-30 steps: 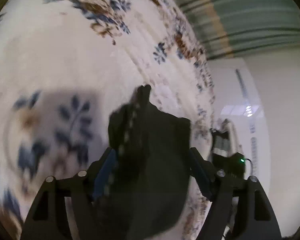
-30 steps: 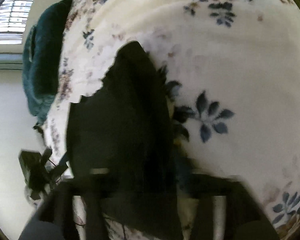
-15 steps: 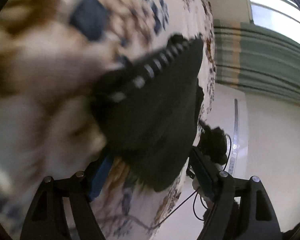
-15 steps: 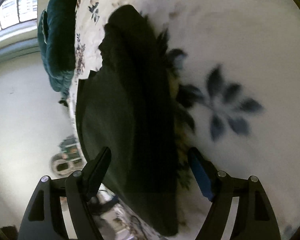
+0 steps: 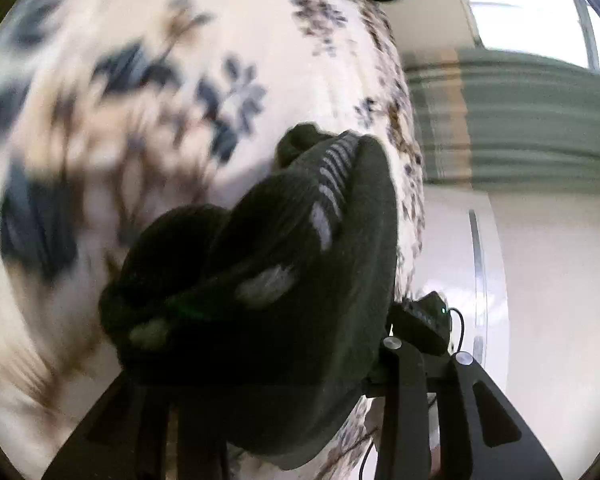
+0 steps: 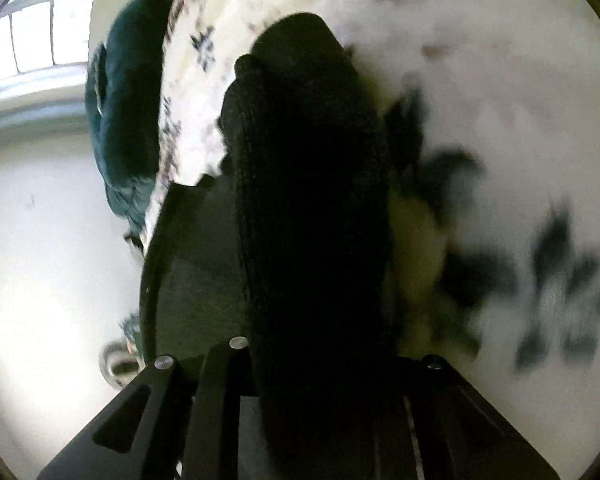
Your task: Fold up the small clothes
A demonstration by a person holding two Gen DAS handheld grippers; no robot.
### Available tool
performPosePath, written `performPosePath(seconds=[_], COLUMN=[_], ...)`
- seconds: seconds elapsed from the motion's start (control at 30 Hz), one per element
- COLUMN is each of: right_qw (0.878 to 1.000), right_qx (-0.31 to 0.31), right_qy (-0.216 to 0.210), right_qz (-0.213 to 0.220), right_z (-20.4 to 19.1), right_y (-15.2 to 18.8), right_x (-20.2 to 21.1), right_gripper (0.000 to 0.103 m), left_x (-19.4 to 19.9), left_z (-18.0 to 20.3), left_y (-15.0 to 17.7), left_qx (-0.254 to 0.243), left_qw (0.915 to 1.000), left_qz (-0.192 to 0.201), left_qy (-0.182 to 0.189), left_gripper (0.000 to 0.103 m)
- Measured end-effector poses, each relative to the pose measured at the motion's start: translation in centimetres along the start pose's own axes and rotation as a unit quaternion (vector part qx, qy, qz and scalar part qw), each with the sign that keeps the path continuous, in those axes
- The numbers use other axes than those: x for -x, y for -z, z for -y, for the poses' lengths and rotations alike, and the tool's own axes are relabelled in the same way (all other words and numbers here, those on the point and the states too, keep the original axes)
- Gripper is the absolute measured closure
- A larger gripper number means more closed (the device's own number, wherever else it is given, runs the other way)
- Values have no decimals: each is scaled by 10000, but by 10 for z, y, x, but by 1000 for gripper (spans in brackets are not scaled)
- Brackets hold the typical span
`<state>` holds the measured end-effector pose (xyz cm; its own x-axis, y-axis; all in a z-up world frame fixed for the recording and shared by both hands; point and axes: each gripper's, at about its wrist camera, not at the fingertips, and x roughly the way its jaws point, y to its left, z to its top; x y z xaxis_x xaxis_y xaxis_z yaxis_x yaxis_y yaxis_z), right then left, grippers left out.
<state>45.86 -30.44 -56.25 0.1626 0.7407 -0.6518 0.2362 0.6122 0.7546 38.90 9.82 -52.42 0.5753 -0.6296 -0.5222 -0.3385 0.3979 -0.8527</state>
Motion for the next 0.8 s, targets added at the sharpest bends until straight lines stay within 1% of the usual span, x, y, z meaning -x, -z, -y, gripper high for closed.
performPosePath(seconds=[0.07,0.1,0.13,0.17,0.2,0.23,0.27,0.3,0.33,0.37,0.4,0.43,0.47,0.5,0.57,0.63,0.67,0.73,0.77,0.8], right_qw=[9997,9994,9992,9988,9978,9972,9968,9960,9955,9953,9947,9933,9920,9902,9902,9903,9907,9886,9881,9875], right_qx=[-112,-97,-87,-103,-135,-205,-270,-382,-483,-517,-599,-832,-972,-1108,-1079,-899,-814,-634,-578,-550], right_qy=[-126,-121,-92,-61,13,64,138,239,365,471,652,743,791,847,877,1043,1075,1342,1405,1462], right_qz=[203,308,382,482,645,717,744,769,726,663,526,310,179,56,-87,-179,-200,-255,-225,-192], right_z=[-7,-14,-18,-24,-30,-31,-32,-31,-27,-24,-15,-2,7,16,18,13,13,6,5,1], right_y=[28,53,73,99,137,160,183,211,234,245,258,266,268,270,267,268,270,281,280,277], right_x=[10,17,24,31,39,43,43,43,39,33,22,10,6,3,9,21,28,54,69,81], right_gripper=[88,88,88,88,88,88,88,88,87,87,86,81,76,74,57,49,48,45,45,45], left_x=[11,21,27,36,47,51,54,54,50,46,43,41,41,44,53,67,77,91,98,110], left_z=[2,3,3,1,-2,-5,-10,-18,-25,-35,-45,-54,-61,-64,-59,-44,-34,-18,-13,-9], left_y=[-19,-32,-38,-44,-46,-47,-44,-33,-28,-21,-17,-14,-10,-6,0,6,12,21,28,39], left_qx=[-117,-139,-133,-172,-303,-388,-518,-736,-816,-815,-729,-614,-484,-381,-360,-434,-562,-839,-1005,-1169], left_qw=[9998,9996,9994,9989,9978,9966,9948,9902,9862,9818,9797,9796,9811,9847,9884,9897,9892,9842,9795,9725], left_qz=[-157,-243,-311,-436,-591,-727,-858,-1090,-1266,-1413,-1490,-1506,-1443,-1297,-1041,-769,-612,-399,-299,-237], left_qy=[-32,1,30,53,24,-28,-165,-463,-689,-969,-1121,-1182,-1192,-1101,-1041,-1124,-1212,-1506,-1720,-2000], left_gripper=[69,69,69,69,69,69,69,69,68,66,59,45,40,39,38,37,36,32,31,31])
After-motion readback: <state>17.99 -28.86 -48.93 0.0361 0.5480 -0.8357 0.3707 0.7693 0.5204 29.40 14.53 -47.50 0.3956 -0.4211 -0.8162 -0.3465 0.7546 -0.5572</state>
